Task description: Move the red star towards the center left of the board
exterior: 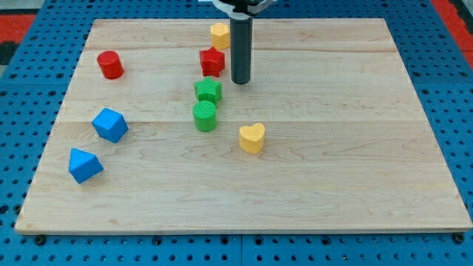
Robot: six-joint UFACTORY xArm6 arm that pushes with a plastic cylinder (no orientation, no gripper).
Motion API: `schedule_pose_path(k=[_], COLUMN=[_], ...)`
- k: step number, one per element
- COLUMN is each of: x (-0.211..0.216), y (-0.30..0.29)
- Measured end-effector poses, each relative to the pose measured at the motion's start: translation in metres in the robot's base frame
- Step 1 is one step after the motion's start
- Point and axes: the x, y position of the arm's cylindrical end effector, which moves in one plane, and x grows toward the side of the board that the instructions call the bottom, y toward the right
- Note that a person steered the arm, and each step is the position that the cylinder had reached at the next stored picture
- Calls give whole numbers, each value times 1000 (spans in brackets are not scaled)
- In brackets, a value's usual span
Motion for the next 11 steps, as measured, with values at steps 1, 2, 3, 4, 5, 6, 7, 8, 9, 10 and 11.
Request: schedule_pose_path(k=[1,2,3,4,5,6,7,8,9,10,11], x=[-1,-51,-58,-58,-51,-72,-79,-22,-22,17,42], y=[5,15,-67,-177,-195,-166,-107,-124,-173,-176,-209])
